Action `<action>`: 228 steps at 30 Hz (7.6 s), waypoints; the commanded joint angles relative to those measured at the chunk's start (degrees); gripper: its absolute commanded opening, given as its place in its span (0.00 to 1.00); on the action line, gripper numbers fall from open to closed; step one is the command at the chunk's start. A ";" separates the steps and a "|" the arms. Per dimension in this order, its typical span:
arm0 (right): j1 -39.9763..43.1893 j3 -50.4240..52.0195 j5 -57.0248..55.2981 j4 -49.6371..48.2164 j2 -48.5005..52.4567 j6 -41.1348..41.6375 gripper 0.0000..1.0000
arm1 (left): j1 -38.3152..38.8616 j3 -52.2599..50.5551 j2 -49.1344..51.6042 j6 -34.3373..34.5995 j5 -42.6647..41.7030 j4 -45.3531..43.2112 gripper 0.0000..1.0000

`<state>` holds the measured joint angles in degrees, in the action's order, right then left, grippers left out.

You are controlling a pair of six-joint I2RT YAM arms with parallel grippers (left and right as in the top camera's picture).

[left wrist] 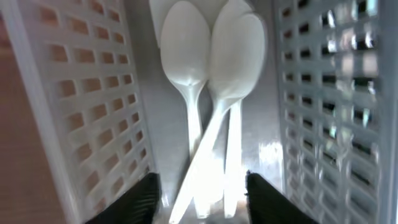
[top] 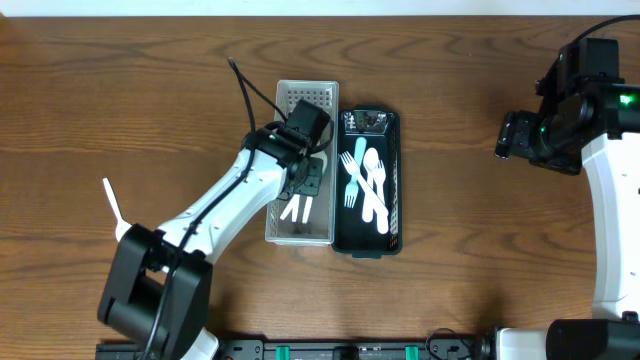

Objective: Pack container

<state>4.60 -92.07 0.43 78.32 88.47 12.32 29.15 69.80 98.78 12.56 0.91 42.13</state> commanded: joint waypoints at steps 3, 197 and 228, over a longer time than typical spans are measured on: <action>0.31 0.37 -0.02 0.44 0.04 -0.87 0.77 | -0.15 7.45 -7.52 -7.52 9.05 7.10 0.57; -9.18 31.04 -7.91 -55.71 -24.39 -14.16 0.99 | -27.32 -29.64 -43.36 -15.56 7.04 -45.09 0.98; -12.92 63.25 -7.06 -22.27 -81.81 -8.96 0.99 | -20.92 -40.61 -89.92 -15.54 7.26 4.68 0.98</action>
<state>-7.97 -28.97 -7.05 55.57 7.05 2.42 7.99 29.41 9.21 -2.85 7.90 44.27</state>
